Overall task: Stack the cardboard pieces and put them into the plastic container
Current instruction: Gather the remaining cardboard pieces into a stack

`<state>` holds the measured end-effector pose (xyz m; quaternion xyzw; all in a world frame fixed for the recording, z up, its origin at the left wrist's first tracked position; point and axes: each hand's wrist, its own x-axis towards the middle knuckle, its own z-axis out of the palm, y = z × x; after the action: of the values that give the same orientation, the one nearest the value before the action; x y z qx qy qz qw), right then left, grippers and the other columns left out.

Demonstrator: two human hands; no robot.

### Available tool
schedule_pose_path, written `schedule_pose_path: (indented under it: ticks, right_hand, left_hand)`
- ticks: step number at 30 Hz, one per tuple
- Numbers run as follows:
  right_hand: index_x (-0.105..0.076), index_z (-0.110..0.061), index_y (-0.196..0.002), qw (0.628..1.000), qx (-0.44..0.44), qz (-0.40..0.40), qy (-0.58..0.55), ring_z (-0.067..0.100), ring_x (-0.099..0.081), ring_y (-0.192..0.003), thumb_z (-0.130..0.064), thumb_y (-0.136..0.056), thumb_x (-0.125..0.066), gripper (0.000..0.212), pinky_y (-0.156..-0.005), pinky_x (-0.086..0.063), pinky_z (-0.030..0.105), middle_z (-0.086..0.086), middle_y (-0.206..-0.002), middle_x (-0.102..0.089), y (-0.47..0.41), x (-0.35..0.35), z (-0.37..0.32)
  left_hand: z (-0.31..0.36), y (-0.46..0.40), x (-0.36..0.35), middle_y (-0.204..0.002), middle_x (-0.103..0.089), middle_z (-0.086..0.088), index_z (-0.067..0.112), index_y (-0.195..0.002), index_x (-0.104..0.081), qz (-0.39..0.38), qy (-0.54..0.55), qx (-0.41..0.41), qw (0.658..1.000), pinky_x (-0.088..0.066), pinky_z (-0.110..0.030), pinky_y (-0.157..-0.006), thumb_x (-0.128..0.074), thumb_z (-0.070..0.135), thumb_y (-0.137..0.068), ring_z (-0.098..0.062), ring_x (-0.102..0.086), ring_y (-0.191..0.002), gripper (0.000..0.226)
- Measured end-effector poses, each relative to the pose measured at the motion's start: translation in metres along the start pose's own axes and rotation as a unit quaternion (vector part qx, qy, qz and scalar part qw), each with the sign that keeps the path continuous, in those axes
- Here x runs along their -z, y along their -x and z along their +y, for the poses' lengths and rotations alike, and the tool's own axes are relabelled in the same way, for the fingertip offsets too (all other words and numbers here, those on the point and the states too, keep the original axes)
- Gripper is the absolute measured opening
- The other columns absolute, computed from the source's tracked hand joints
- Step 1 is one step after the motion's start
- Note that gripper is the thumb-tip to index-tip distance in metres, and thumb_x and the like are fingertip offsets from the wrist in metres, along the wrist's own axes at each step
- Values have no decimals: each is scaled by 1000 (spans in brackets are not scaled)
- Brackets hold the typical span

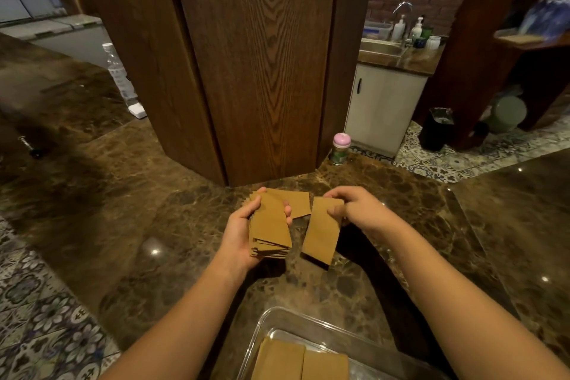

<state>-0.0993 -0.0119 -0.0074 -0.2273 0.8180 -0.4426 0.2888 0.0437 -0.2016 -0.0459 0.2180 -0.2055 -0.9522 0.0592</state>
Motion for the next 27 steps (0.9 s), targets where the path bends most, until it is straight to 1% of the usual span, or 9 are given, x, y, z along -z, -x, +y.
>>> schedule_pose_path:
  ticks: [4, 7, 11, 14, 16, 18, 21, 25, 27]
  right_hand:
    - [-72, -17, -106, 986, 20, -36, -163, 20, -66, -91, 1, -97, -56, 26, -76, -51, 33, 8, -100, -70, 14, 10, -24]
    - [-71, -18, -106, 984, 58, -68, -157, 17, -67, -92, -1, -97, -59, 23, -77, -51, 32, 5, -101, -70, 20, 0, -37]
    - [-71, -23, -104, 992, 118, -26, -49, 6, -65, -85, -12, -96, -66, 14, -67, -48, 20, -6, -97, -68, 20, -19, -48]
    - [-65, -27, -107, 986, 143, 17, 78, 19, -52, -118, -23, -95, -69, 13, -96, -47, 38, -5, -117, -57, 11, -34, -45]
    - [-59, -30, -106, 986, 142, 25, 84, 21, -39, -127, -24, -93, -70, 18, -94, -53, 38, -2, -128, -46, 5, -44, -40]
    - [-54, -28, -106, 986, 151, 24, 71, 20, -41, -120, -23, -91, -73, 25, -78, -53, 22, 1, -126, -45, -4, -51, -34]
    - [-54, -20, -118, 990, 127, 40, 51, 19, -56, -107, -23, -95, -67, 26, -86, -47, 28, 6, -125, -55, -25, -54, -21]
    - [-35, -24, -152, 950, 88, -35, 297, 29, -27, -145, -41, -92, -68, 70, -116, -25, 43, 6, -159, -34, -59, -58, -2]
    - [-23, -33, -157, 932, 77, -62, 349, 29, -11, -152, -53, -87, -70, 86, -117, -20, 53, -1, -167, -19, -68, -67, 2]
  left_hand:
    - [-8, 3, -8, -115, -70, -26, 26, -128, -60, -13, -28, 14, 999, -60, -53, -72, -63, 26, -83, -39, -71, -85, 45]
    - [-14, 6, -18, -111, -74, -19, 27, -127, -62, -32, -69, 24, 997, -61, -49, -65, -63, 32, -83, -37, -74, -86, 44]
    - [-21, 8, -26, -115, -71, -20, 27, -126, -67, -65, -60, 52, 995, -60, -54, -71, -66, 39, -83, -38, -71, -90, 45]
    - [-20, 8, -21, -118, -70, -18, 24, -129, -66, -67, -47, 63, 995, -58, -60, -74, -70, 37, -82, -38, -71, -97, 49]
    - [-18, 8, -13, -109, -70, -22, 19, -134, -61, -60, -57, 70, 994, -60, -54, -70, -69, 28, -84, -38, -72, -88, 51]
    - [-17, 10, -5, -99, -71, -25, 16, -124, -68, -62, -81, 61, 993, -61, -46, -66, -65, 22, -85, -36, -71, -78, 39]
    - [-8, 12, 13, -105, -70, -27, 17, -111, -75, -30, -71, 20, 997, -60, -43, -64, -64, 15, -83, -34, -69, -78, 30]
    - [13, 12, 35, -100, -69, -26, 20, -118, -58, 45, -33, -33, 998, -58, -43, -61, -67, 16, -78, -33, -66, -73, 41]
    - [21, 12, 40, -98, -69, -24, 19, -111, -60, 66, -27, -43, 996, -58, -42, -60, -69, 27, -80, -32, -65, -73, 33]
